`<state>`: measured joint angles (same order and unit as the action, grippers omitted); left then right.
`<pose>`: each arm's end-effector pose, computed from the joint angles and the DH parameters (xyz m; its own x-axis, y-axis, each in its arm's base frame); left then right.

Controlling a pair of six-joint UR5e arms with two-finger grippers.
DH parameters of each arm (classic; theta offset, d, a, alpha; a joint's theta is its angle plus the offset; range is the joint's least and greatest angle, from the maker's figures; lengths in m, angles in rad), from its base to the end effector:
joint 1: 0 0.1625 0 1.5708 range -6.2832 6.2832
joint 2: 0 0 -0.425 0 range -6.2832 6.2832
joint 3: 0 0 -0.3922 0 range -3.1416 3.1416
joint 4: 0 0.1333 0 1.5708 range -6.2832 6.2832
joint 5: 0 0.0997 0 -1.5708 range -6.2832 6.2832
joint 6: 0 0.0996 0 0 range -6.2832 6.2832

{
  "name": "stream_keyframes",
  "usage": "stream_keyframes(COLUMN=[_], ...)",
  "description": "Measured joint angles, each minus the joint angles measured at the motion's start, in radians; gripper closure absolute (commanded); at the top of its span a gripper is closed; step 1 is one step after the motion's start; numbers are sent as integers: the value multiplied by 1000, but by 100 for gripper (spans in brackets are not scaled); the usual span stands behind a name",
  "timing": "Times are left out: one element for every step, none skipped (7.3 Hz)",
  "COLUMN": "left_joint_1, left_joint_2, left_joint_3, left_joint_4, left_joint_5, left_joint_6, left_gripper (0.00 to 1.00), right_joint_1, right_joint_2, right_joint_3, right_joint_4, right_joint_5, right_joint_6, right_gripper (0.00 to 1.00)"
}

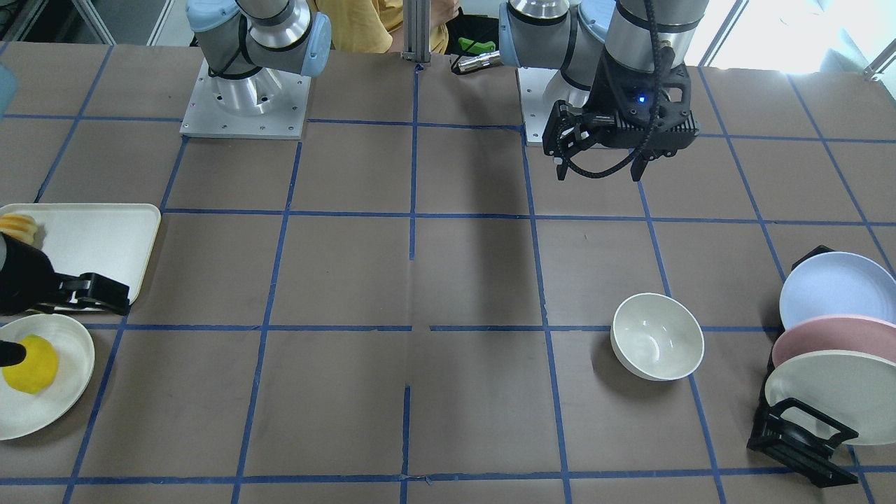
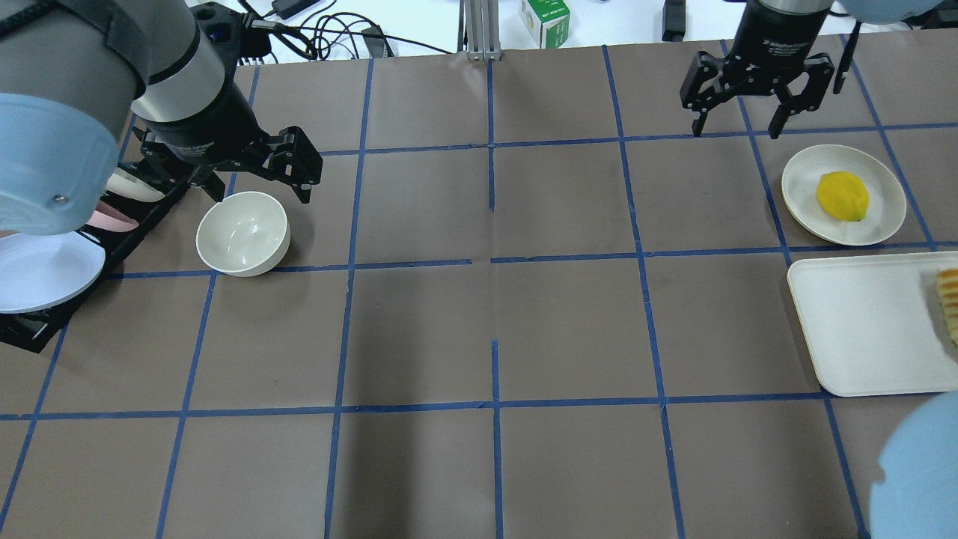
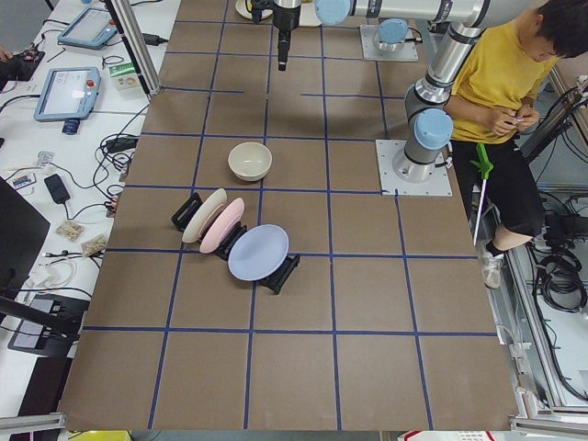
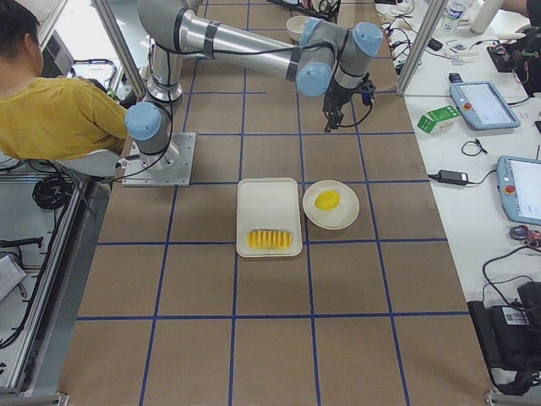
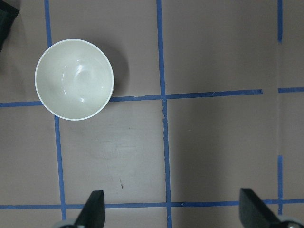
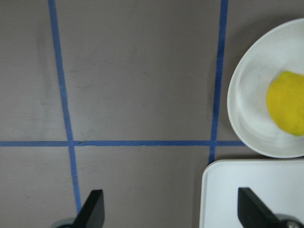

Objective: Place bowl and put lemon in it

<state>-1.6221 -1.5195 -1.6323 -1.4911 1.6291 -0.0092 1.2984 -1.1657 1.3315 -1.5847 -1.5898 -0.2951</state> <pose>-0.1518 -0.4696 0.4907 -0.9976 0.0380 -0.0575 0.0420 0.9967 -0.0700 -0.0450 -0.6496 0.3749 -0.9994 -0.0222 -0.0260 -0.0258 0.9883 0.1502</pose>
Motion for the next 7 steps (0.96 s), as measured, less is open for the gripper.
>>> stream_keyframes(left_joint_1=[0, 0, -1, -1, -1, -1, -1], left_joint_2=[0, 0, -1, -1, -1, -1, -1], left_joint_3=[0, 0, 0, 0, 0, 0, 0], left_joint_4=[0, 0, 1, 1, 2, 2, 2], left_joint_5=[0, 0, 0, 0, 0, 0, 0], left_joint_6=[0, 0, 0, 0, 0, 0, 1], left_gripper=[0, 0, 0, 0, 0, 0, 0], right_joint_1=[-40, -73, -93, -108, -126, -146, -160], right_joint_2=[32, 58, 80, 102, 128, 156, 181], right_joint_3=[0, 0, 0, 0, 0, 0, 0], right_joint_4=[-44, -70, -98, -131, -164, -194, -222], right_joint_5=[-1, 0, -10, -35, -60, -71, -77], right_joint_6=[-102, -189, -257, -310, -354, -388, -409], right_gripper=[0, 0, 0, 0, 0, 0, 0])
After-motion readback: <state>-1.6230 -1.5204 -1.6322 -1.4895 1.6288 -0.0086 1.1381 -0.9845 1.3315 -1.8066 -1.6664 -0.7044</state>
